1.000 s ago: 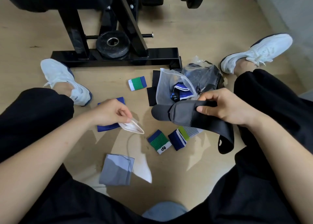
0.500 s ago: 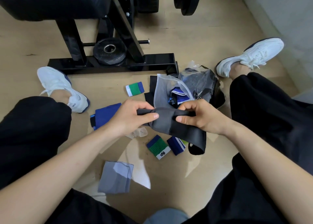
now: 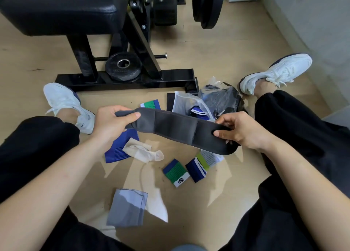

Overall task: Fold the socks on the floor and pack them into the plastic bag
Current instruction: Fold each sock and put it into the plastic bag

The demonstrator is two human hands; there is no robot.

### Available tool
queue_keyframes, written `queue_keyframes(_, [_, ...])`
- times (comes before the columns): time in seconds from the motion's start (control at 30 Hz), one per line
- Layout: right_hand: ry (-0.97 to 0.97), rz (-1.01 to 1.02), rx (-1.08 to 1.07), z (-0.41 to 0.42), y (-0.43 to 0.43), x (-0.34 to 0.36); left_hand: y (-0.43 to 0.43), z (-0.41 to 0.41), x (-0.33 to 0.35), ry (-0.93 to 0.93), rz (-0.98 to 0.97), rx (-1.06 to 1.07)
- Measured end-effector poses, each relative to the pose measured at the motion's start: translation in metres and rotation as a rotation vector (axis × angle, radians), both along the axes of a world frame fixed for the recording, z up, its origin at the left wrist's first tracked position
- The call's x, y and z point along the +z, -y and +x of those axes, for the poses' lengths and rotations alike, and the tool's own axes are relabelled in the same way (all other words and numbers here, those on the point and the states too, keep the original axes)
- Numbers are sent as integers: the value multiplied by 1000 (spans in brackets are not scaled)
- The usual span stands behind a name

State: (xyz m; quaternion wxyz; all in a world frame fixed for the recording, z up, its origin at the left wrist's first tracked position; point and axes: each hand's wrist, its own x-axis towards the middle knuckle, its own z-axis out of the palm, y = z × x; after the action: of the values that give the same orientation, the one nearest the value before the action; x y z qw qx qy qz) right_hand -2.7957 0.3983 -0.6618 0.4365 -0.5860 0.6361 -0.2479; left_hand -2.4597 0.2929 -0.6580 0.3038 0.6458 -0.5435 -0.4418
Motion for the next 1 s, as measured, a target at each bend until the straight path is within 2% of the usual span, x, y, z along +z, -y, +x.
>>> queue_keyframes(0.17, [-2,-63,-191,1,0,-3,0,1,-1,13,-14,70])
queue_keyframes(0.3, [-41,-144,-278,17,1,-4,-4,-5,-1,30,-26,5])
queue_keyframes(0.5, [-6,-167,-260,49,-6,8,-22,-34,3,30,-29,-252])
queue_keyframes(0.67, [-2,-165,-204,72,-15,30,-39,-57,18,5,-33,-358])
queue_keyframes(0.9, [60,-238,-156,94,-18,51,-54,-73,36,-77,-95,-365])
queue_keyframes(1.0, [211,-215,-185,96,-20,47,-61,-72,34,-132,-72,-369])
